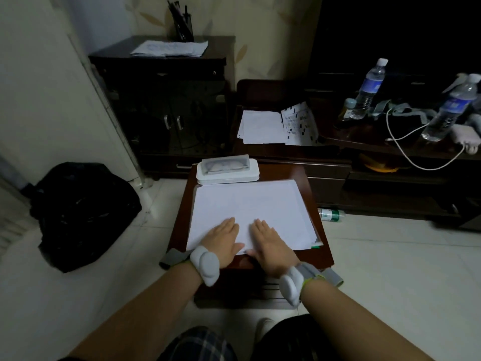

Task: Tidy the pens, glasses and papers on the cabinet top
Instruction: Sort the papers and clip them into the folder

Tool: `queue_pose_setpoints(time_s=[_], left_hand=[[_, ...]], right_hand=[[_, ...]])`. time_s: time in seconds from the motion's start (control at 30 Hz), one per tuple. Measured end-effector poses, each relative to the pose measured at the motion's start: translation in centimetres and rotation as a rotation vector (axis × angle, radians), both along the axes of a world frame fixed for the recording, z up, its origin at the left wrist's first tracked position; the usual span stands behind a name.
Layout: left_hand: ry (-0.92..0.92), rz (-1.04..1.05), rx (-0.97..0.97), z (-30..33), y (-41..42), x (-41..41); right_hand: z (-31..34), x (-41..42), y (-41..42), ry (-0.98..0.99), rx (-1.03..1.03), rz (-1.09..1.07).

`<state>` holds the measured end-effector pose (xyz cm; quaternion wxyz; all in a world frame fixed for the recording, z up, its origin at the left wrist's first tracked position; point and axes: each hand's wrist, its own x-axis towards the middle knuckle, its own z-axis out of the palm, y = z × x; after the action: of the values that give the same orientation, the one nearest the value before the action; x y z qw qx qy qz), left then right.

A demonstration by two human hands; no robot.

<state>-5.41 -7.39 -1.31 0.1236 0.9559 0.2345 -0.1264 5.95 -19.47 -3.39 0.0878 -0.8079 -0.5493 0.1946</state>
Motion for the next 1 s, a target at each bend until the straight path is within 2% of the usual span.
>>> queue_pose_setpoints(time_s=[0.2,0.47,0.67,1.0], left_hand=[[0.024,0.014,-0.062,-0.9,-0.5,-0.9],[0.018,0.005,-0.116,-0.1,0.3,-0.8],[0.030,0.015,-0.120,-0.1,0.8,-1.1],[0.027,0.006,0.100,0.0,1.7,-3.0]], right_hand=[[-0.5,-0.1,-0.7,-0.079,-0.067,0.057],[1.0,1.1,0.1,-0.015,-0.080,0.071],[1.3,1.6,0.6,-0.140,-0.077,0.099],[1.8,1.3,0.8,-0.217,-0.081,0.176]])
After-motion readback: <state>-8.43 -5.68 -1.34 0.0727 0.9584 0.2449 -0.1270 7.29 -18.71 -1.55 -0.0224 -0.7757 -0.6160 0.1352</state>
